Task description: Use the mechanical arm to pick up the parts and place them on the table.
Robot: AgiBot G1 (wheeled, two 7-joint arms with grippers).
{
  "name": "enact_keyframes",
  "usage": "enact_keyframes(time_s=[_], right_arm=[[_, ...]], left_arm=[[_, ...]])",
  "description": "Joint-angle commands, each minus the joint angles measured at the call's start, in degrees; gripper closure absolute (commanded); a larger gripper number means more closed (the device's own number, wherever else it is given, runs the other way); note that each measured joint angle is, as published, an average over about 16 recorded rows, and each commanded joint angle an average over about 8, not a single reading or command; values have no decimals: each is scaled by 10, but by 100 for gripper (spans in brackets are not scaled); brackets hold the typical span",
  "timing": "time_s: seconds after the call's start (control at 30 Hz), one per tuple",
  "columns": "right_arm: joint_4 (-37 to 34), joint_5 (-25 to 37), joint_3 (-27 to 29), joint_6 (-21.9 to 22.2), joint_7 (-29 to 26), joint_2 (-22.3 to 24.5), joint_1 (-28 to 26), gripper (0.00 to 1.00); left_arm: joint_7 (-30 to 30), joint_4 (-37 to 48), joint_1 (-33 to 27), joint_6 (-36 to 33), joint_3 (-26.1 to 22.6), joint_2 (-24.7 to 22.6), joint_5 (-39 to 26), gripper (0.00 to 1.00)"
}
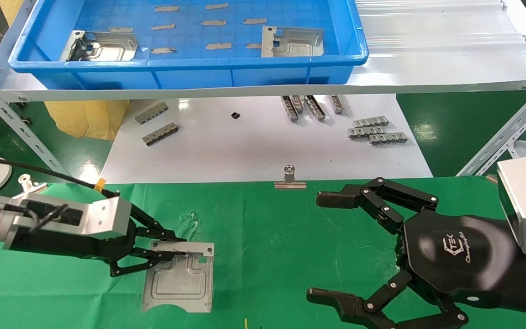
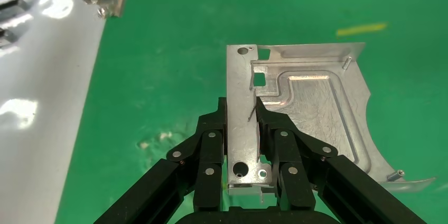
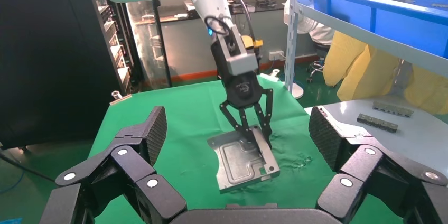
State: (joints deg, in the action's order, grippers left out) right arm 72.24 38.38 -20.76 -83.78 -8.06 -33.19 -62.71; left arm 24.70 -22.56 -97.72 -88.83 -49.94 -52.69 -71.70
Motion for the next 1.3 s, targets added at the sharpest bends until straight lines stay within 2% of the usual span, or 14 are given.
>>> enact_keyframes(time_s=[0.03, 0.07, 0.27, 0.3, 0.33, 0.57, 0.7, 0.93, 1.07, 1.3], right_arm=[[0, 0, 0, 0, 0, 0, 0, 0], [0, 0, 0, 0, 0, 0, 0, 0], [0, 0, 0, 0, 0, 0, 0, 0], [0, 0, 0, 0, 0, 0, 0, 0], [0, 0, 0, 0, 0, 0, 0, 0], [0, 0, 0, 0, 0, 0, 0, 0], [0, 0, 0, 0, 0, 0, 0, 0], [0, 0, 0, 0, 0, 0, 0, 0], [0, 0, 0, 0, 0, 0, 0, 0], [0, 0, 0, 0, 0, 0, 0, 0]], left_arm=[[26, 25, -1, 3, -7, -8, -6, 98], [36, 36, -3, 8, -9, -12, -10, 89], [88, 95, -12, 37, -12, -35, -20, 14], [94, 103, -13, 40, -12, -39, -20, 4], [101, 110, -15, 43, -12, -42, -21, 0], [137, 148, -28, 56, -13, -62, -25, 0], [149, 163, -34, 39, -7, -66, -15, 0], [107, 186, -31, -23, 6, -69, 11, 0], [82, 193, -26, -30, 12, -68, 22, 0], [80, 195, -23, -31, 14, -67, 27, 0]])
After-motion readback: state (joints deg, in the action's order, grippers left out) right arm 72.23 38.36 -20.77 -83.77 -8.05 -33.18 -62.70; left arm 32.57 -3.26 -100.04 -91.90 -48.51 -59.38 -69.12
